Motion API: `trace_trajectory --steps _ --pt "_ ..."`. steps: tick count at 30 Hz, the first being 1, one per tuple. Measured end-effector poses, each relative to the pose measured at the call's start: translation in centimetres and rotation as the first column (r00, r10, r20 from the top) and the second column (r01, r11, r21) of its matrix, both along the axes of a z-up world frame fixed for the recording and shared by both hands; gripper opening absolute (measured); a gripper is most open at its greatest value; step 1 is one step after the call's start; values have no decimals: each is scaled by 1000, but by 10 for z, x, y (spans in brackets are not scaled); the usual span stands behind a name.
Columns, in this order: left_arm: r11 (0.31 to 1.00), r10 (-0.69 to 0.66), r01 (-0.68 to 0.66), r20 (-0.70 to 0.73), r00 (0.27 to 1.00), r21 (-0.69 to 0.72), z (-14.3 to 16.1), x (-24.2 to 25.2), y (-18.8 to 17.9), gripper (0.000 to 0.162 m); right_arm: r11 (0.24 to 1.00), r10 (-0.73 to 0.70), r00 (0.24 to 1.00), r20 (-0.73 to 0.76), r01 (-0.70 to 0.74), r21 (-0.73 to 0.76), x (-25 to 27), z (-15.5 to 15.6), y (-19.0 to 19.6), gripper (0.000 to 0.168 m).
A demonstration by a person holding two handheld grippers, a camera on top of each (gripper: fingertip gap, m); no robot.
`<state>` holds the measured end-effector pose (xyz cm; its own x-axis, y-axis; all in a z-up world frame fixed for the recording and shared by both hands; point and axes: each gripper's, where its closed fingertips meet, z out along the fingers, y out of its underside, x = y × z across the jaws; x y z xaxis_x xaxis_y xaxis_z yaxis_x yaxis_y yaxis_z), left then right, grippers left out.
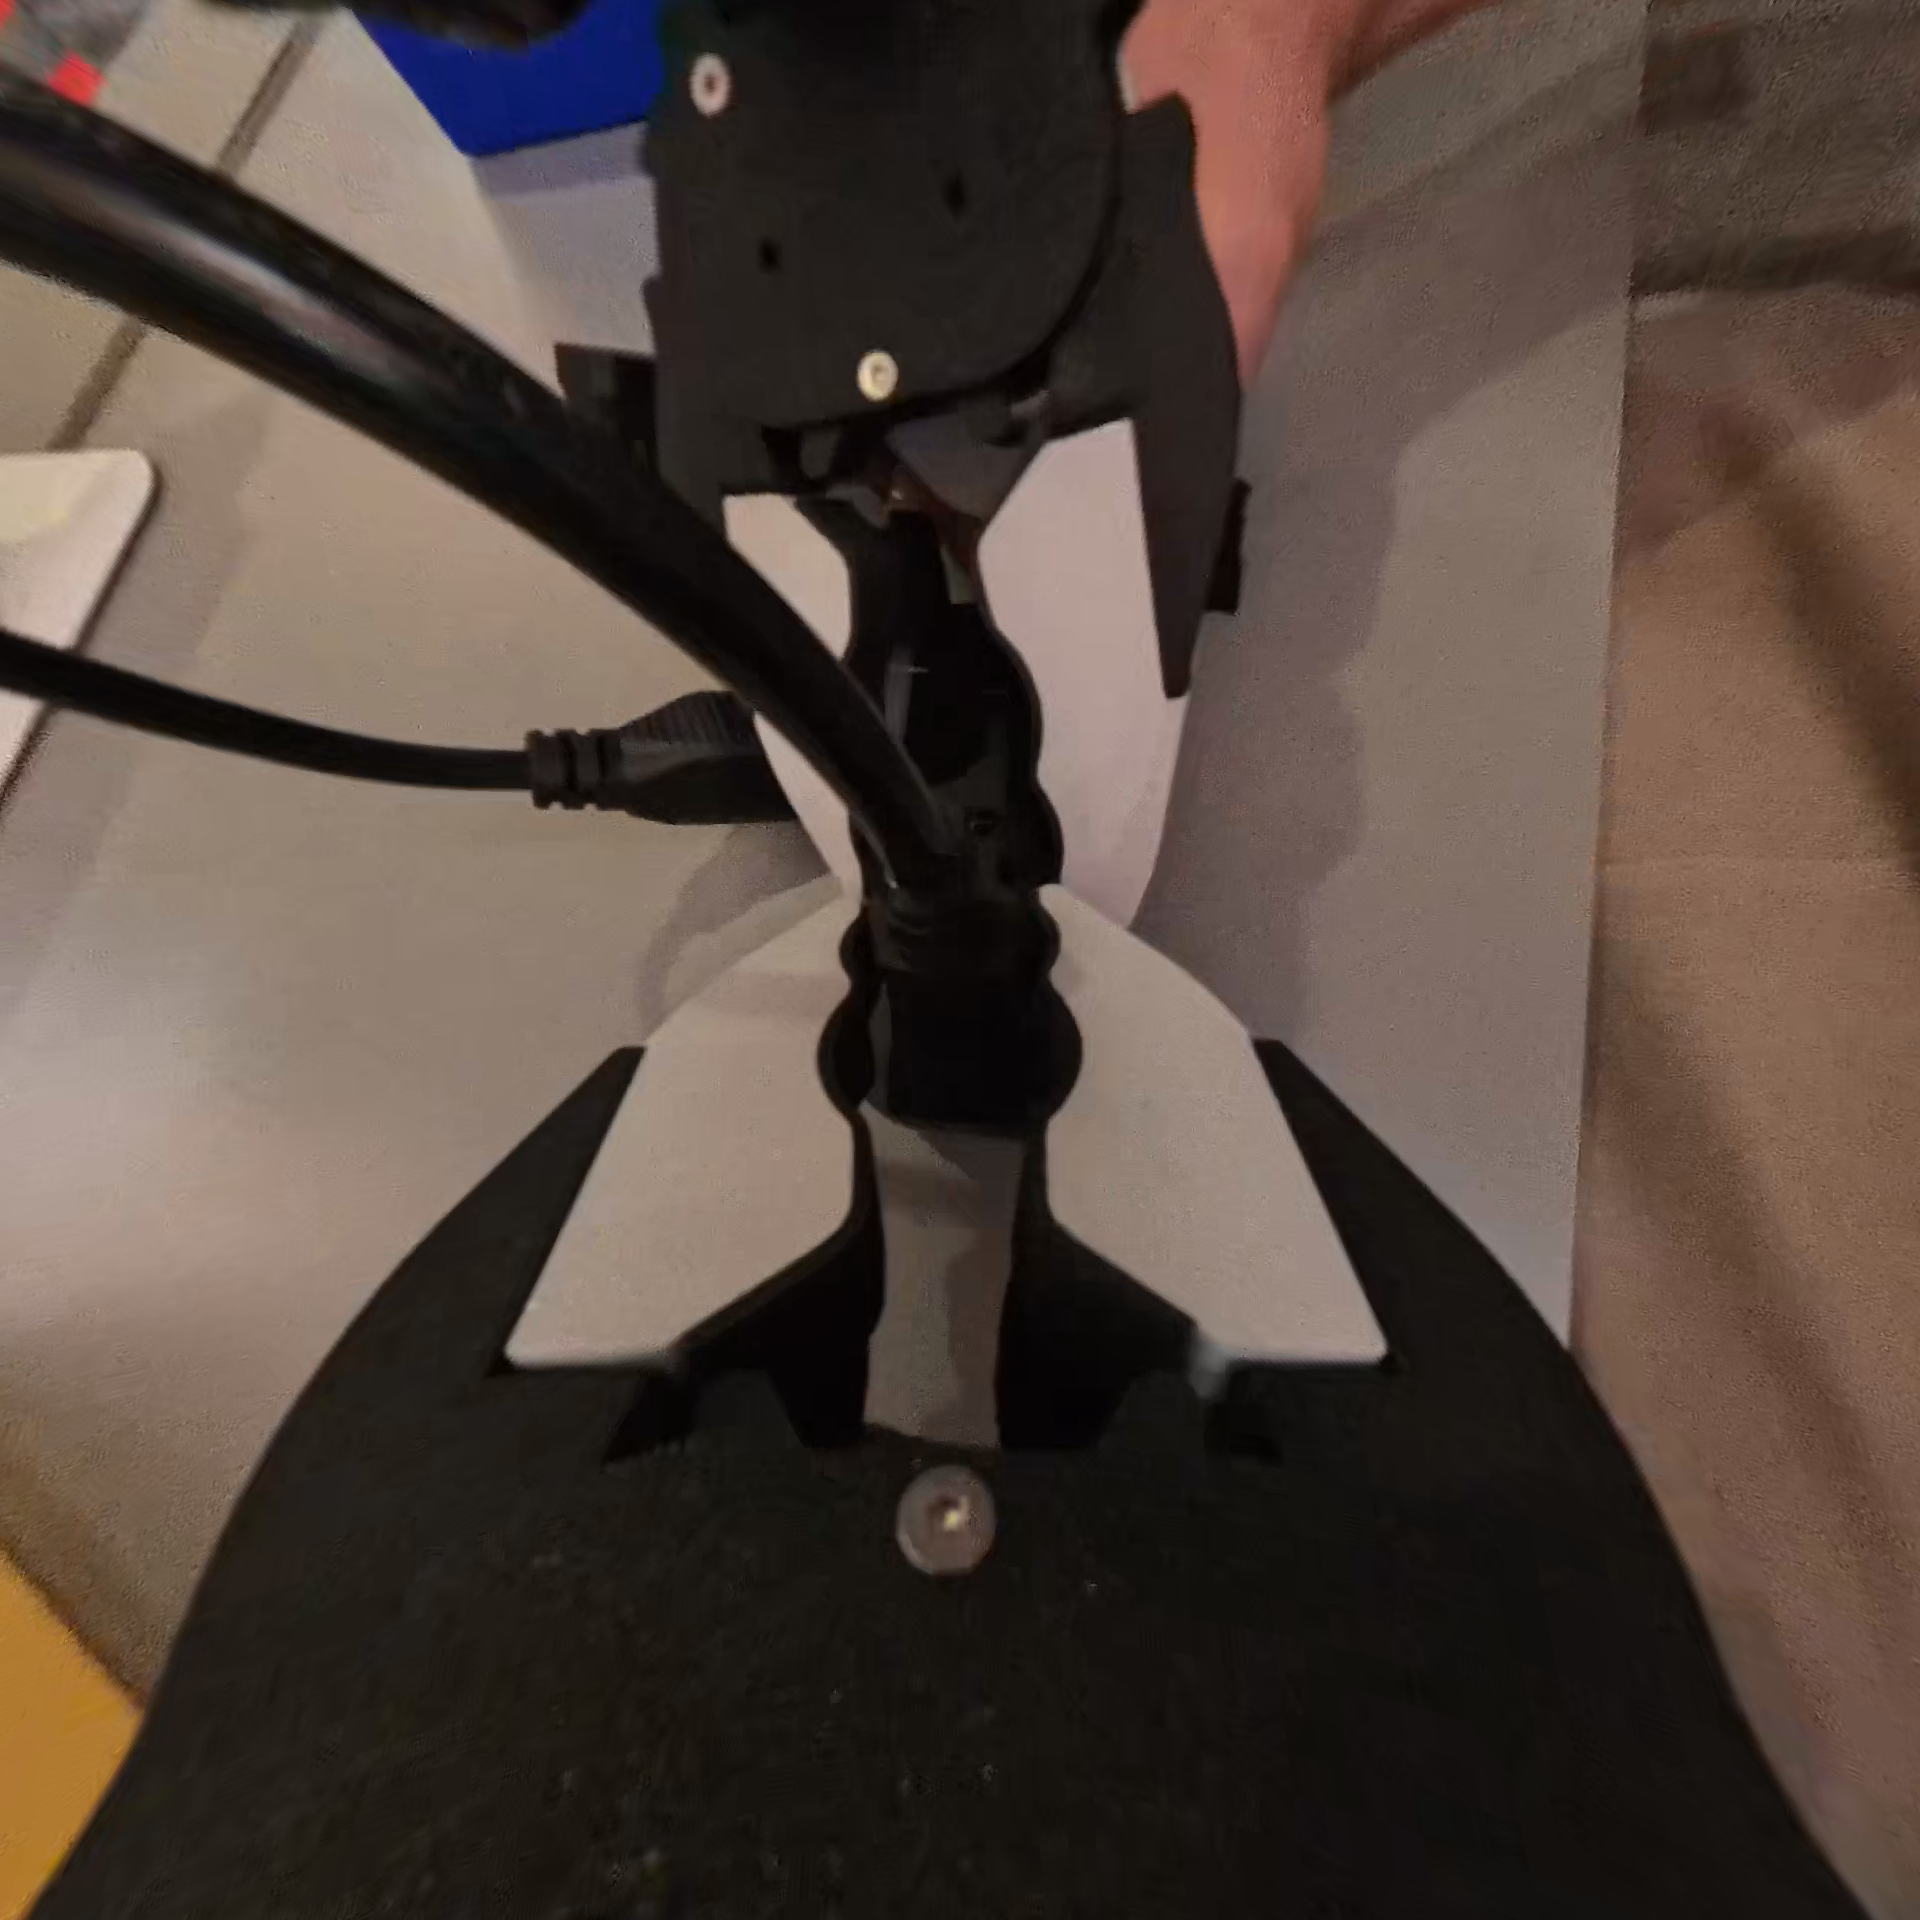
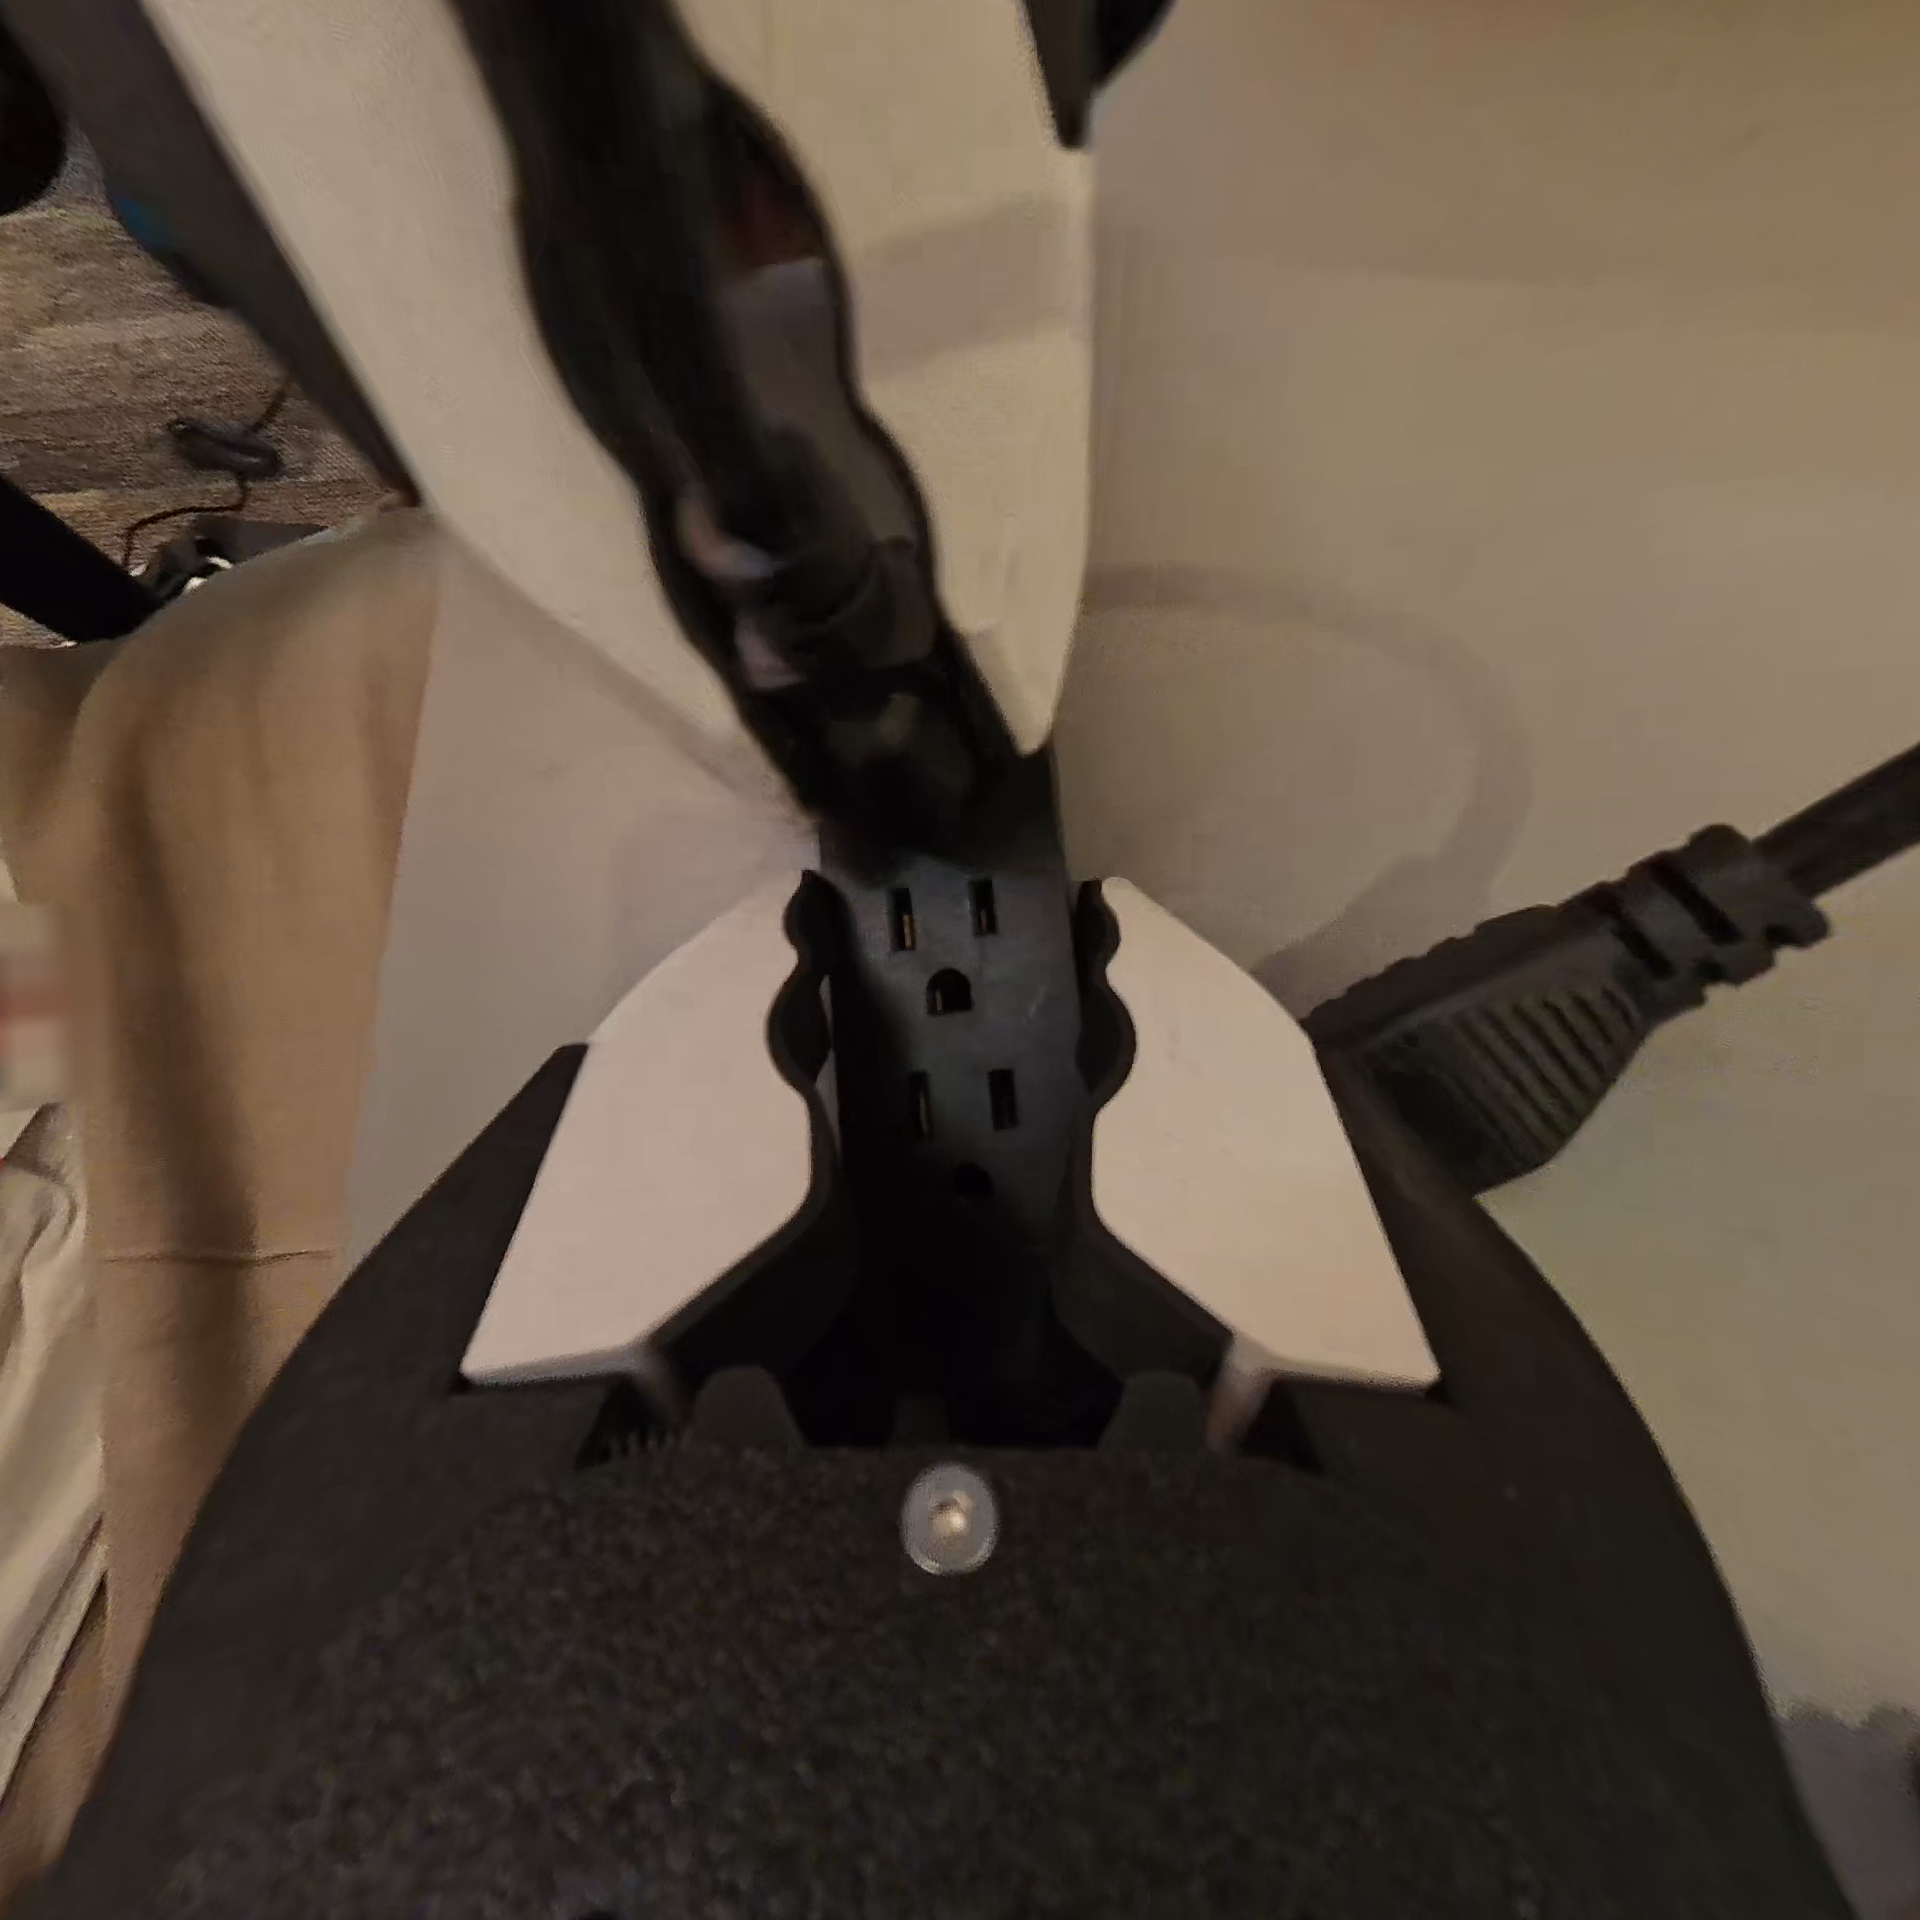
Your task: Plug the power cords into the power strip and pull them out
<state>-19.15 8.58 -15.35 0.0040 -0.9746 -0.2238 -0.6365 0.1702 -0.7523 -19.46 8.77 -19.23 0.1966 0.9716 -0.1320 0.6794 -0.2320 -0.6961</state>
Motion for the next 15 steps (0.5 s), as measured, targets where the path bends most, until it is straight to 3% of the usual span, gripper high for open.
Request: trace_trajectory --steps 2,5,8,12,15 --pt "999 -22 23 -36 999 39 2 -1 -2 24 1000 21 999 -35 -21 -8 -1 3 -3 47" --pt "990 -16 26 73 997 -138 -1 -5 12 24 1000 -28 1000 14 28 2 -3 -1 4 47" --pt "1000 6 -6 7 1000 -30 3 -3 4 23 1000 -6 1000 -3 6 3 -3 0 5 47" --pt "987 21 -5 99 995 -161 0 -8 16 24 999 -45 999 9 45 6 -8 0 9 47" --pt "985 50 -38 68 996 -167 -2 -11 22 25 995 -94 996 -15 94 43 -9 2 19 46"
